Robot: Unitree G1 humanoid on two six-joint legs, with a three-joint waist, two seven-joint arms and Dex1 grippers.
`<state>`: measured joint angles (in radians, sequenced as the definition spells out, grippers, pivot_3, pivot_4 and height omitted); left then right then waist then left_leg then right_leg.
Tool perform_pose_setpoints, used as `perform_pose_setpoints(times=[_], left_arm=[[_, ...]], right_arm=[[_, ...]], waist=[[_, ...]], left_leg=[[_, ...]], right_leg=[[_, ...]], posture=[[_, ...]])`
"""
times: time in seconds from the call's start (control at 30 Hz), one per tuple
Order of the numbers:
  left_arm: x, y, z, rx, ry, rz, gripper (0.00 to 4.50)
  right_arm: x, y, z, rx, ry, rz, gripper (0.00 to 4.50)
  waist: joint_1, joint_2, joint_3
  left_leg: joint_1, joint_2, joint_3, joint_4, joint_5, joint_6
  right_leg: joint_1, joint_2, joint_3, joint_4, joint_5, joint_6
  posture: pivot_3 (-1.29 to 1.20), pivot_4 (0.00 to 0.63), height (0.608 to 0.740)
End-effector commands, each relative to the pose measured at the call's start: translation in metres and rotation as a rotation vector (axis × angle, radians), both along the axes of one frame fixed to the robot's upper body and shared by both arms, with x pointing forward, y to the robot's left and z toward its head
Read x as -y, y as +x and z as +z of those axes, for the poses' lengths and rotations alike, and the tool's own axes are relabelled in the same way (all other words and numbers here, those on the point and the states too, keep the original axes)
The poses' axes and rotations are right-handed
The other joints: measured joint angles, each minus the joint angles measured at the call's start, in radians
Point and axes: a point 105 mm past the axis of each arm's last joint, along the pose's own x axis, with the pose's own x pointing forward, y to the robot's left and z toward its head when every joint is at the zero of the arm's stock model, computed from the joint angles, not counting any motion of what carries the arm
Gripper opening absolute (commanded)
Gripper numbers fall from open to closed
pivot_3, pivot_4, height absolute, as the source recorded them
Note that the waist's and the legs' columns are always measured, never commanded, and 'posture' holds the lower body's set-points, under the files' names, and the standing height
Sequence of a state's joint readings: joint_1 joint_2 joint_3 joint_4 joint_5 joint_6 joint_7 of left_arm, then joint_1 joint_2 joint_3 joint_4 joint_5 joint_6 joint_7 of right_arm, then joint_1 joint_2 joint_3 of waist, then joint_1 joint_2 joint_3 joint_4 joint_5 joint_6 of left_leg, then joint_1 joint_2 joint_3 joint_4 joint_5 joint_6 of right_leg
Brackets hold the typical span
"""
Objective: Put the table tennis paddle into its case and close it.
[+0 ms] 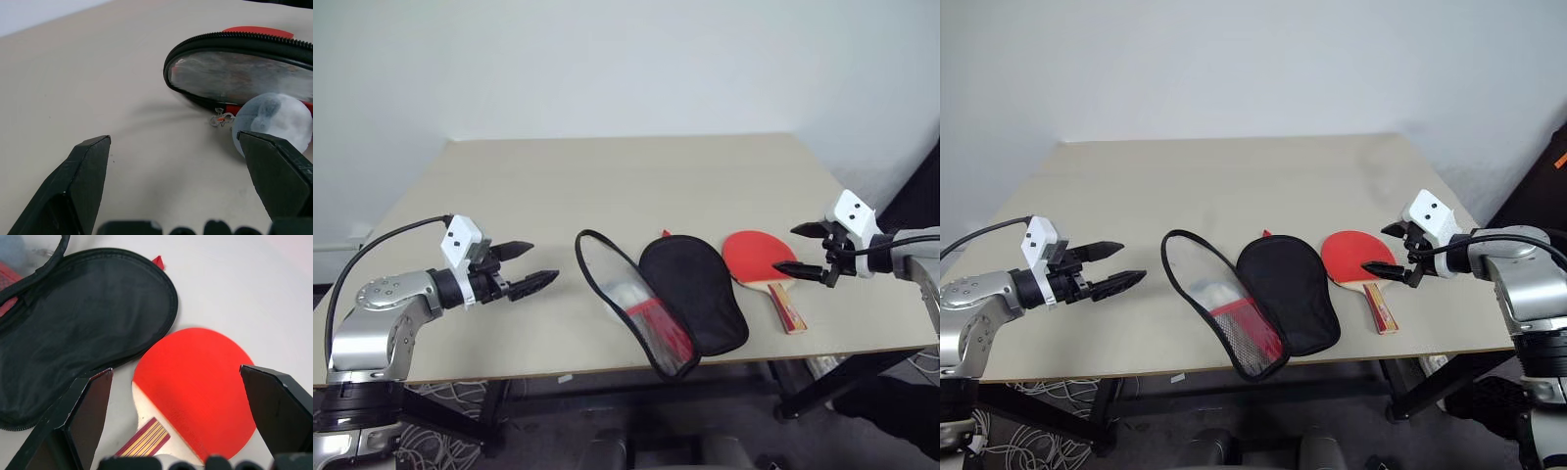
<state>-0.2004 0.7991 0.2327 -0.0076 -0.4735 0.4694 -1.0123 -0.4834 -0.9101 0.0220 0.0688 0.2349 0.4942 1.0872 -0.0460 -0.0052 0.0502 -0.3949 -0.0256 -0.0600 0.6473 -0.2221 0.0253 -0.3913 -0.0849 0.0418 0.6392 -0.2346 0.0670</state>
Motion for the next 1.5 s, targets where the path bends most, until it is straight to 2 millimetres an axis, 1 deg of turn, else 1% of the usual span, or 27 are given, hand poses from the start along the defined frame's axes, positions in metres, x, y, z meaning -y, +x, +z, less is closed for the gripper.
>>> perform_pose_setpoints(times=[0.03, 0.13, 0.43, 0.53, 0.73, 0.93, 1.03, 1.1, 1.23, 1.37, 1.5], left_arm=[[-0.004, -0.003, 0.016, 0.062, 0.007, 0.005, 4.48], [-0.010, -0.003, 0.017, 0.060, 0.015, 0.025, 4.48], [-0.011, 0.001, 0.021, 0.050, 0.033, -0.004, 4.48], [-0.008, 0.004, 0.020, 0.049, 0.033, -0.022, 4.48], [0.000, 0.016, 0.018, 0.052, 0.037, -0.068, 4.48], [-0.001, 0.027, 0.017, 0.047, 0.026, -0.080, 4.48], [0.006, 0.032, 0.013, 0.029, 0.042, -0.122, 4.48], [0.008, 0.035, 0.014, 0.025, 0.039, -0.128, 4.48], [0.009, 0.031, 0.010, 0.003, 0.060, -0.152, 4.48], [0.009, 0.026, 0.012, -0.009, 0.072, -0.164, 4.48], [0.010, 0.027, 0.011, -0.010, 0.081, -0.171, 4.48]], right_arm=[[-0.005, 0.003, 0.017, 0.066, 0.019, 0.016, 4.50], [-0.005, 0.002, 0.012, 0.061, 0.028, 0.006, 4.50], [-0.008, -0.006, 0.008, 0.033, 0.051, -0.008, 4.50], [-0.007, -0.012, 0.007, 0.022, 0.052, -0.013, 4.50], [-0.006, -0.024, 0.006, 0.026, 0.055, -0.052, 4.50], [-0.008, -0.023, 0.005, 0.042, 0.071, -0.112, 4.50], [-0.003, -0.032, 0.005, 0.029, 0.071, -0.158, 4.50], [-0.003, -0.035, 0.002, 0.019, 0.074, -0.185, 4.50], [-0.005, -0.037, -0.008, -0.012, 0.084, -0.261, 4.50], [0.003, -0.033, -0.029, -0.080, 0.066, -0.410, 4.50], [0.008, -0.032, -0.044, -0.123, 0.070, -0.503, 4.50]], waist=[[0.000, 0.000, 0.000], [0.000, 0.000, 0.000], [0.001, 0.000, 0.000], [0.002, 0.000, 0.000], [0.011, 0.000, 0.000], [0.017, 0.000, 0.000], [0.026, -0.001, 0.000], [0.035, -0.001, 0.000], [0.034, -0.001, 0.000], [0.034, -0.002, 0.000], [0.034, -0.002, 0.000]], left_leg=[[0.000, 0.000, 0.000, 0.000, 0.000, 0.000], [0.000, 0.000, 0.000, 0.000, 0.000, 0.000], [0.000, 0.000, 0.000, 0.000, 0.000, 0.000], [0.000, 0.000, 0.000, 0.000, 0.000, 0.000], [0.000, 0.000, 0.000, 0.001, 0.000, 0.000], [0.000, 0.000, 0.001, 0.001, 0.000, 0.000], [0.000, 0.000, 0.001, 0.001, 0.000, 0.000], [-0.001, 0.000, 0.000, 0.002, 0.000, 0.000], [-0.001, 0.000, 0.001, 0.003, 0.000, 0.000], [-0.001, 0.001, 0.001, 0.003, 0.000, 0.000], [-0.001, 0.001, 0.001, 0.003, 0.000, 0.000]], right_leg=[[0.000, 0.000, 0.000, 0.000, 0.000, 0.000], [0.000, 0.000, 0.000, 0.000, 0.000, 0.000], [0.000, 0.000, 0.000, 0.000, 0.000, 0.000], [0.000, 0.000, 0.000, 0.000, -0.001, 0.001], [0.000, 0.000, 0.000, 0.000, -0.002, 0.003], [0.000, 0.000, 0.000, 0.000, -0.002, 0.003], [0.000, 0.000, 0.000, 0.000, -0.002, 0.003], [0.001, 0.000, -0.001, 0.000, -0.002, 0.003], [0.001, 0.000, 0.000, 0.000, -0.002, 0.003], [0.000, 0.001, 0.000, 0.000, -0.002, 0.003], [0.000, 0.000, 0.000, 0.000, -0.002, 0.003]], posture=[[0.00, 0.000, 0.740], [0.00, 0.000, 0.740], [0.00, 0.000, 0.740], [0.00, 0.000, 0.740], [0.00, 0.000, 0.740], [0.00, 0.000, 0.740], [0.00, 0.000, 0.740], [0.00, 0.000, 0.740], [0.00, 0.000, 0.740], [0.00, 0.000, 0.740], [0.00, 0.000, 0.740]])
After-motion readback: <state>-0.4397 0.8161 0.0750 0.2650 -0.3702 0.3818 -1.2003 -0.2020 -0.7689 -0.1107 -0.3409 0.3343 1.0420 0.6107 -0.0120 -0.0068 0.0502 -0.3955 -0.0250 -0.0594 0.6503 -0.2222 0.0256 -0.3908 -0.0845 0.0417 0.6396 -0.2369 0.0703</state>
